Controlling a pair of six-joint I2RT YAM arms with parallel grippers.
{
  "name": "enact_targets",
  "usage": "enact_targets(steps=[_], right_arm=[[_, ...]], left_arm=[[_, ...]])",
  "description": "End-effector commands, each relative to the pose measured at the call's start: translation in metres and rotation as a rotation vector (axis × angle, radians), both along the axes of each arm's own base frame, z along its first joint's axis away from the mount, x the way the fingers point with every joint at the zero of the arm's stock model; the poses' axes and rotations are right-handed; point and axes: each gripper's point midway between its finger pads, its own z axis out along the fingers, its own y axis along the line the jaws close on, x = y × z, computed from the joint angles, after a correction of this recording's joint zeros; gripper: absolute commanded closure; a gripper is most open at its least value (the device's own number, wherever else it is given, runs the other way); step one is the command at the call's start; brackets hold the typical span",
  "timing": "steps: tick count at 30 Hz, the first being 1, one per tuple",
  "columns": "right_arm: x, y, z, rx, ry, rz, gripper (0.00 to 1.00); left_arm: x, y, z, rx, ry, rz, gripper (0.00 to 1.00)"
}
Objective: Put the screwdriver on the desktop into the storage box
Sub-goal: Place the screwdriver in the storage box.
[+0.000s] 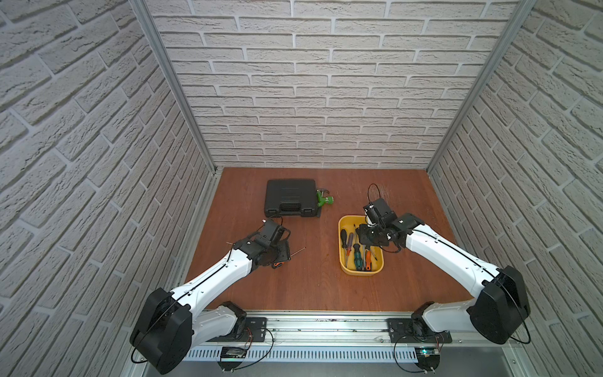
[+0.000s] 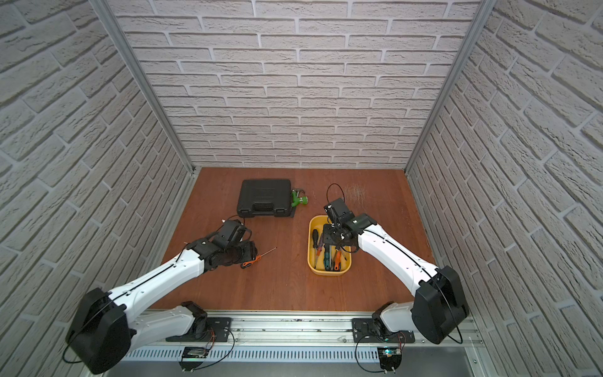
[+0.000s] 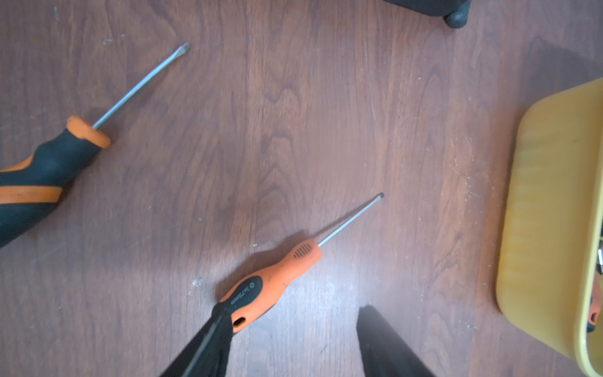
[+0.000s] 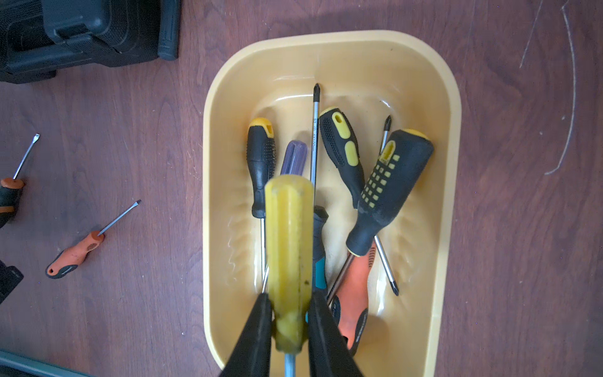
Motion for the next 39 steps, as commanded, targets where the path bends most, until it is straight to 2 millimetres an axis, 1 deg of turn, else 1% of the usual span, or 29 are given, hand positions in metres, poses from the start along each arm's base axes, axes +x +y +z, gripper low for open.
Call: enact_targets(steps=[1, 11, 17, 24, 28, 31, 36, 39], right_arm=[[0.004, 0.008, -0.001, 0.024, -0.016, 0.002, 0.97], [0.004, 0.014, -0.002, 0.029, -0.021, 0.008, 0.97], [0.005, 0.018, -0.002, 0.021, -0.019, 0.017, 0.97], [0.005, 0.018, -0.001, 0.018, -0.034, 0.022, 0.97], [0.006, 0.019, -0.004, 0.011, -0.029, 0.026, 0.97], [0.006, 0.018, -0.01, -0.013, -0.021, 0.024, 0.98], [0.005, 0.013, -0.019, -0.058, -0.005, 0.021, 0.98], [0.005, 0.013, -0.022, -0.064, 0.007, 0.02, 0.97]], left_arm=[[-0.002, 0.002, 0.003, 0.005, -0.007, -0.01, 0.35], [-0.006, 0.0, -0.014, 0.007, 0.027, -0.018, 0.34], [-0.006, -0.001, -0.016, 0.016, 0.026, -0.024, 0.35], [-0.009, -0.007, -0.022, 0.032, 0.039, -0.051, 0.34], [-0.011, -0.013, -0.025, 0.034, 0.042, -0.075, 0.32], [-0.012, -0.014, -0.026, 0.042, 0.042, -0.084, 0.3], [-0.015, -0.011, -0.028, 0.056, 0.046, -0.084, 0.29], [-0.016, -0.007, -0.031, 0.073, 0.048, -0.083, 0.28]])
